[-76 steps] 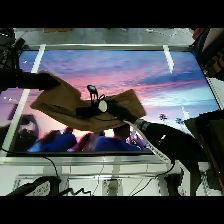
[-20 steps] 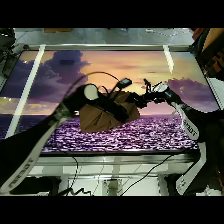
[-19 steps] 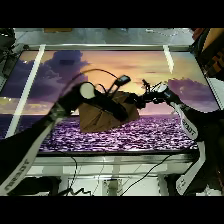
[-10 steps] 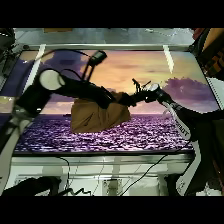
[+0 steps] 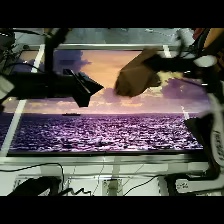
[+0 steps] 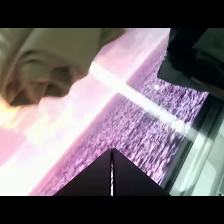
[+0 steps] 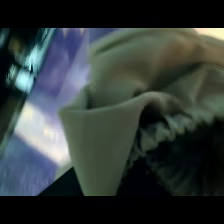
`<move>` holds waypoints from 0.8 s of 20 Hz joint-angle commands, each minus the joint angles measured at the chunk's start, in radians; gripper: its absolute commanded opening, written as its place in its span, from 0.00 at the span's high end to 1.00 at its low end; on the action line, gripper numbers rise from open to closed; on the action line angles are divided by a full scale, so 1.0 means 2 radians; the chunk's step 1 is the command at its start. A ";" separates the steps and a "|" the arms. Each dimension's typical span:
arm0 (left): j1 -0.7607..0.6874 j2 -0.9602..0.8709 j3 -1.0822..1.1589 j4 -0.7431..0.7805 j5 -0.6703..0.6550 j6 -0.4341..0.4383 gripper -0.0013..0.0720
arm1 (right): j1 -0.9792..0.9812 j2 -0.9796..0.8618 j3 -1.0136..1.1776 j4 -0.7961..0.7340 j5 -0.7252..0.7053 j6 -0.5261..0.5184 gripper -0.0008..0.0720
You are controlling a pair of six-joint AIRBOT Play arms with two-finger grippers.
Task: Fold the clothes and pants, and hang the long-sleeved shirts on hangers.
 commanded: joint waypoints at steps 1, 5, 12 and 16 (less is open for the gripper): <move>0.002 0.032 0.000 0.001 0.003 0.000 0.97 | -0.115 0.113 0.002 -0.012 0.025 0.005 0.95; 0.002 0.046 0.000 0.023 0.003 0.000 0.97 | -0.289 0.196 0.002 -0.179 0.050 0.124 0.95; 0.002 0.049 0.000 0.031 0.006 0.015 0.97 | -0.625 0.216 0.000 -0.378 0.191 0.208 0.94; 0.002 0.048 0.000 0.032 0.031 0.014 0.97 | -0.708 0.209 0.000 -0.384 0.208 0.220 0.94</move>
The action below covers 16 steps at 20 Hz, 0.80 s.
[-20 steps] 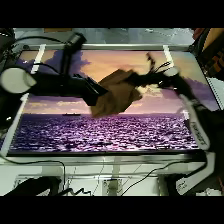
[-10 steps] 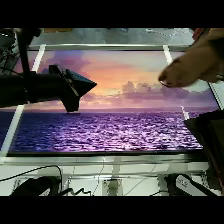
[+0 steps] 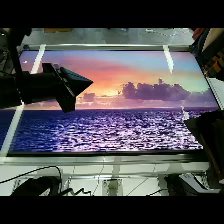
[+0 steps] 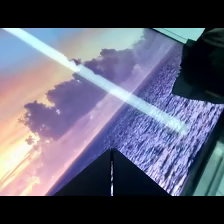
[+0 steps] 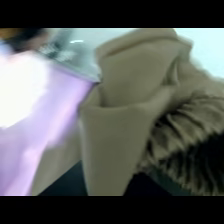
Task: Fold the clothes and pants, and hang the long-sleeved shirts on hangers.
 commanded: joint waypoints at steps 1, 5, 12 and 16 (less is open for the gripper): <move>0.000 0.000 0.000 0.003 0.019 0.003 0.97 | -0.075 -0.002 0.000 -0.037 0.026 0.021 0.94; 0.000 -0.001 0.000 0.003 0.019 0.003 0.97 | -0.076 -0.002 0.000 -0.055 0.054 0.021 0.94; 0.000 -0.001 0.000 0.003 0.019 0.003 0.97 | -0.076 -0.002 0.000 -0.055 0.104 0.137 0.03; 0.000 -0.001 0.000 0.003 0.019 0.003 0.97 | -0.075 -0.002 0.000 -0.049 0.107 0.136 0.06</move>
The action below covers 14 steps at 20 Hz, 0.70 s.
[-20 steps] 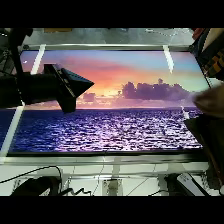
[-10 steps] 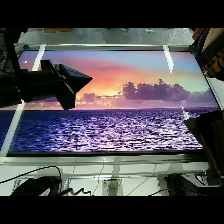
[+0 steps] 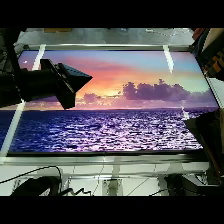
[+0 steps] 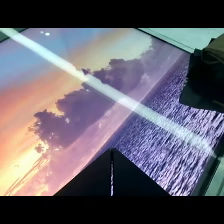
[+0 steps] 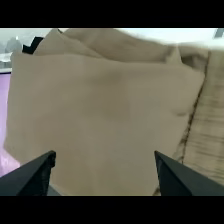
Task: Fold the clothes and pants, and hang the long-sleeved shirts on hangers.
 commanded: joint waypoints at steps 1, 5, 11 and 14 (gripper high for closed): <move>0.000 0.000 0.000 0.000 0.000 0.000 0.97 | 0.007 -0.001 0.000 0.015 0.010 0.002 0.34; 0.000 0.000 0.000 0.000 0.000 0.000 0.97 | 0.111 -0.005 0.000 0.066 0.010 -0.064 0.94; 0.000 0.000 0.000 0.000 0.000 0.000 0.97 | 0.382 -0.007 0.000 -0.022 -0.010 -0.140 0.94; 0.000 0.000 0.000 0.000 0.000 0.000 0.97 | 0.496 -0.007 0.000 -0.102 -0.025 -0.157 0.94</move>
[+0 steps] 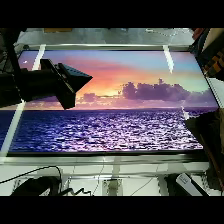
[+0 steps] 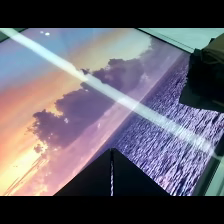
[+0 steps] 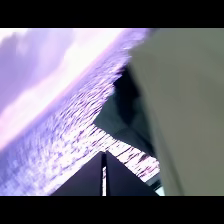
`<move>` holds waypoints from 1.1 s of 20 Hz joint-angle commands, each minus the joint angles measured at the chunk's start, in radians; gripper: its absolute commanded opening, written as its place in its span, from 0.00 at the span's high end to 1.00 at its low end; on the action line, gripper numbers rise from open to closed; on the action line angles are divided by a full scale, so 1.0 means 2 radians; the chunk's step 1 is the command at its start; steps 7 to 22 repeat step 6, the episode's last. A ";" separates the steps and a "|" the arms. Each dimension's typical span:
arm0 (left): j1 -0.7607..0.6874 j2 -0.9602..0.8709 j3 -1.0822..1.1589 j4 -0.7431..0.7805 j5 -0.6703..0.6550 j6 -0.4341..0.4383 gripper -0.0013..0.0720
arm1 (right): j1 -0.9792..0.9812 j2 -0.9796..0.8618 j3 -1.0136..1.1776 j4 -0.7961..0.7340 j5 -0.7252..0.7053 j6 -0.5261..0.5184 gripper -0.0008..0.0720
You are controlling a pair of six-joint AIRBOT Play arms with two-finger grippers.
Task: Fold the clothes and pants, and hang the long-sleeved shirts on hangers.
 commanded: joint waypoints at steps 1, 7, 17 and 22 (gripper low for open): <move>0.000 0.000 0.000 0.000 0.000 0.000 0.97 | 0.139 0.000 0.000 -0.102 -0.022 -0.028 0.94; 0.000 0.000 0.000 0.000 0.000 0.000 0.97 | 0.214 0.000 0.000 -0.099 -0.040 -0.028 0.94; 0.000 0.000 0.000 0.000 0.000 0.000 0.97 | 0.214 0.000 0.000 -0.099 -0.040 -0.028 0.94; 0.000 0.000 0.000 0.000 0.000 0.000 0.97 | 0.214 0.000 0.000 -0.099 -0.040 -0.028 0.94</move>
